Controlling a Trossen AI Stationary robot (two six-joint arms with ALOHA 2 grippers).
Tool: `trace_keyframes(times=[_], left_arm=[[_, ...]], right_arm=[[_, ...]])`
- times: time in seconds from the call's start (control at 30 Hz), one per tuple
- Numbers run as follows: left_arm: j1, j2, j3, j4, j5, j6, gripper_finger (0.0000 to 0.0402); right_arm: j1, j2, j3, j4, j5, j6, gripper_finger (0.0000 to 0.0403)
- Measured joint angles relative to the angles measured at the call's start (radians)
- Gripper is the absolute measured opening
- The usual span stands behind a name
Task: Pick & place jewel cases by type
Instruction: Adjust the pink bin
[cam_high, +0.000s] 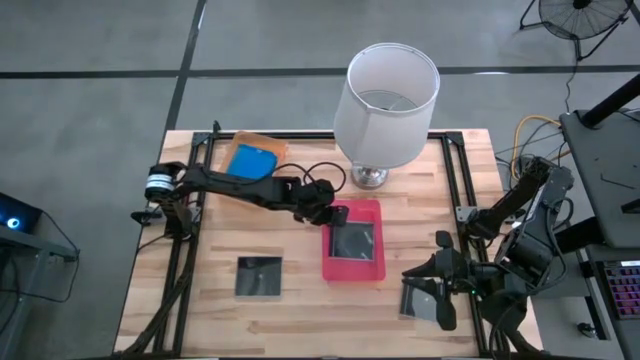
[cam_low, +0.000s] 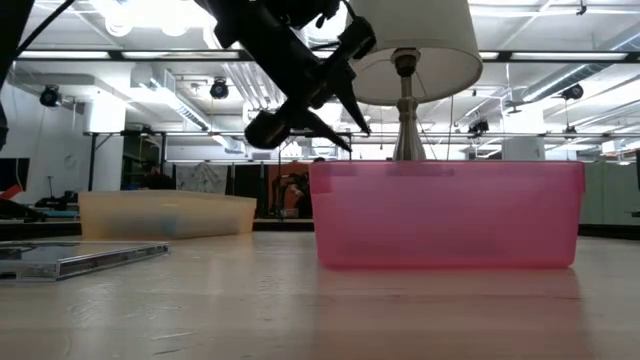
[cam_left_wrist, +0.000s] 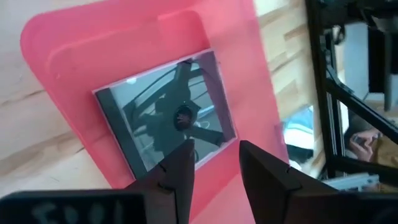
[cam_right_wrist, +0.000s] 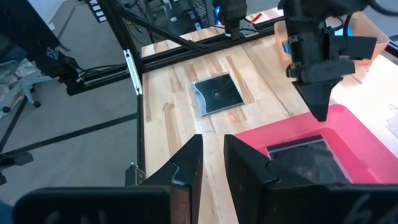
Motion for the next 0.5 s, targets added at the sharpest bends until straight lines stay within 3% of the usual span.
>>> trace_keyframes(times=[0.13,0.27,0.4,0.5], left_arm=[[-0.009,-0.044,0.000,0.003,0.011,0.070,0.0076],[-0.057,-0.122,0.000,0.030,0.050,0.192,0.0013],[-0.138,-0.219,0.000,0.058,0.044,0.342,0.0001],[-0.217,-0.283,0.000,0.090,-0.015,0.461,0.0001]], right_arm=[[0.000,0.000,0.000,0.000,0.000,-0.003,0.0059],[0.000,0.000,0.000,0.000,0.000,-0.004,0.0059],[-0.001,0.000,0.000,0.001,-0.001,-0.007,0.0059],[-0.001,0.000,0.000,0.008,-0.003,-0.008,0.0059]])
